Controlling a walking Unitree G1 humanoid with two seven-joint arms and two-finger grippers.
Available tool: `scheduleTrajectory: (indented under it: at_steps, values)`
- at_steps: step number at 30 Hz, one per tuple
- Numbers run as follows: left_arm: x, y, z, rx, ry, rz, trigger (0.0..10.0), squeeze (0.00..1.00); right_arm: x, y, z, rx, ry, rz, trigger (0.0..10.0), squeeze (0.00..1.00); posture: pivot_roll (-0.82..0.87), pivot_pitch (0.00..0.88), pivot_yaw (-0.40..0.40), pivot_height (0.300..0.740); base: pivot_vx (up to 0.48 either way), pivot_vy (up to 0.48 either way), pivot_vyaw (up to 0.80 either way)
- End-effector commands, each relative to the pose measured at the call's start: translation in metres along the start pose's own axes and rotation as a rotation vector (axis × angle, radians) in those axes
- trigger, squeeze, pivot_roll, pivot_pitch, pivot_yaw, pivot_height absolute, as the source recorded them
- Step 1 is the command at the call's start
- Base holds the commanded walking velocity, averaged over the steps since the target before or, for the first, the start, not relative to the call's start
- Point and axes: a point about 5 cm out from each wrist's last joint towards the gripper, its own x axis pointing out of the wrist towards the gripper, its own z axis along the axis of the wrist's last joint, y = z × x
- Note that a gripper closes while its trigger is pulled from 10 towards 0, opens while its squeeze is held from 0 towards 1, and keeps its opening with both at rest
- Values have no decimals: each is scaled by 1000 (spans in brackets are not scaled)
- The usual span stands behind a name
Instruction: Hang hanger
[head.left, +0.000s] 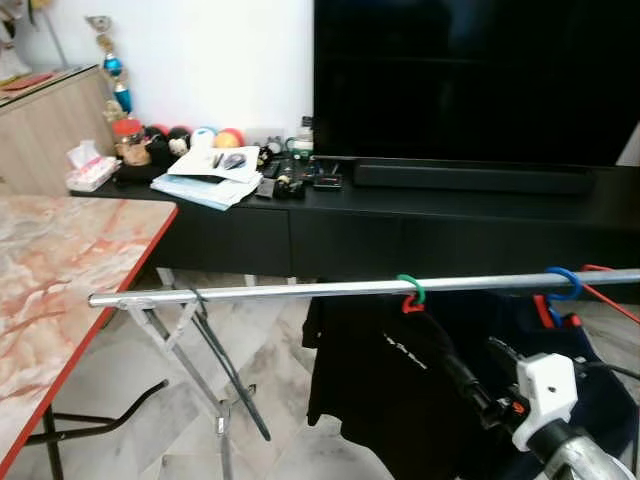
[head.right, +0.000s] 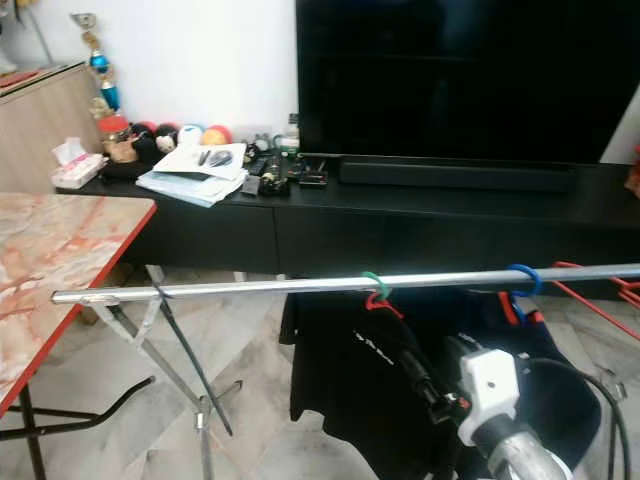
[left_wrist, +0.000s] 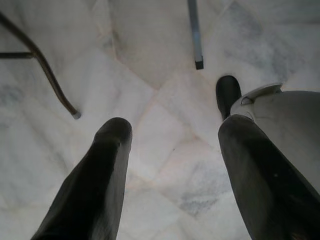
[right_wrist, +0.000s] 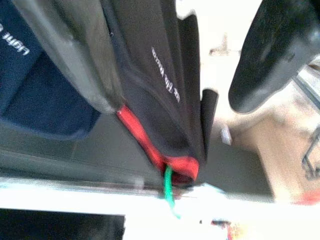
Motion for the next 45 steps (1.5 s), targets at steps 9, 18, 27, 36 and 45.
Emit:
scheduleTrajectory:
  at_steps: [9,18,27,36,45]
  values:
    - [0,1,1,28,9,-7,10000,0,46,-21,-5,-63,231,-37,10000,0,-48,0,61,740,0,0,0]
    - [0,1,2,20,10,-10,10000,0,66,-17,-5,-56,287,73,10000,0,-34,0,53,740,0,0,0]
    - [0,0,2,17,12,-13,10000,0,76,-24,0,27,223,-12,2745,0,-31,0,46,740,0,0,0]
    - [0,-1,2,16,8,-13,10000,0,82,-21,2,53,188,-34,0,0,-32,0,46,740,0,0,0]
    - [0,-1,2,15,10,-15,10000,0,85,-13,-5,47,208,-15,0,0,-27,0,40,740,0,0,0]
